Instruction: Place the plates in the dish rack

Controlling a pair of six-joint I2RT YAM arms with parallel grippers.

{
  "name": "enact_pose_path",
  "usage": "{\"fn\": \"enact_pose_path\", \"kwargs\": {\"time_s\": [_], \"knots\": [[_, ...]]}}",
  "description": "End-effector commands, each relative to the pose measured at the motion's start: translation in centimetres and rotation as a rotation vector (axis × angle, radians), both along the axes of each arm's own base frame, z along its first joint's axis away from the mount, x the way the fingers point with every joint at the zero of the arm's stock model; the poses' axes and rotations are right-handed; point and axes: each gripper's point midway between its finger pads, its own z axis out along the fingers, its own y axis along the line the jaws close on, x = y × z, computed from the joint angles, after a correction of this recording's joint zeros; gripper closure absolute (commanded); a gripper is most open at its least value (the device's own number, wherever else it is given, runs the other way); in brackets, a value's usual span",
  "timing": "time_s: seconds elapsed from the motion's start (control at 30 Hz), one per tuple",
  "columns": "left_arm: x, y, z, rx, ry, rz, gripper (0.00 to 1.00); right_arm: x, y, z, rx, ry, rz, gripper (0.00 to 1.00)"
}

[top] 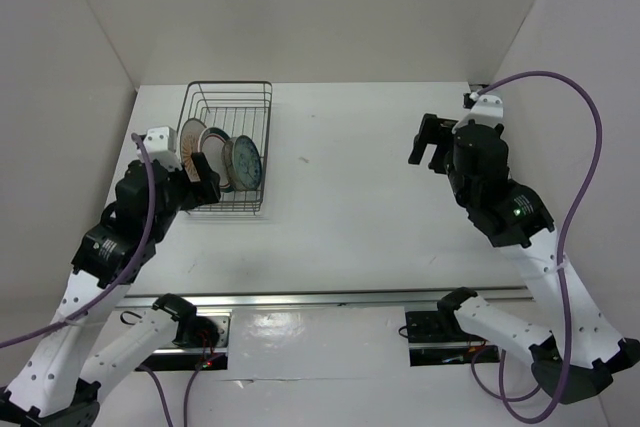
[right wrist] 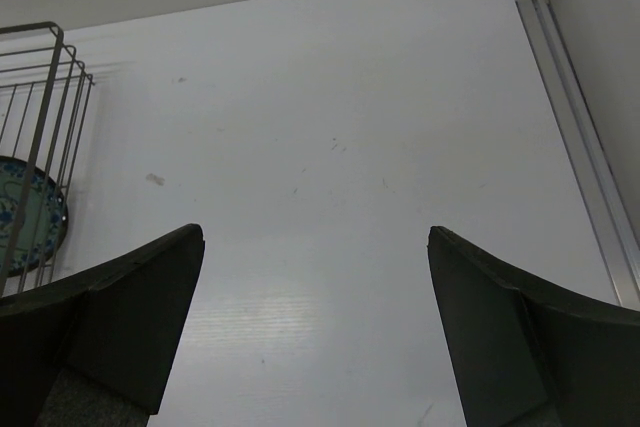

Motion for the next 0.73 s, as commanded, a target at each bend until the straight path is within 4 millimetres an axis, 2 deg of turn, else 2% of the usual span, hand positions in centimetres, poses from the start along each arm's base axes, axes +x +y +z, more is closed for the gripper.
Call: {"fn": "enact_pose_path", "kwargs": {"time_s": [0.0, 0.3, 0.7], "knots": [[0.52, 0.16, 1.39, -0.035, -0.056, 0.019, 0.0, -0.46, -0.72, -0.3, -0.033, 0.017, -0.037, 0.0], [0.78, -0.07, 1.35, -0.041, -0.053, 0.01, 0.0, -0.69, -0.44, 0.52, -0.022, -0.009, -0.027, 0.0], [1.07, -0.27, 1.28, -0.047, -0.049, 0.002, 0.0, -0.53, -0.82, 0.04, -0.027, -0.006, -0.057, 0.0]]}}
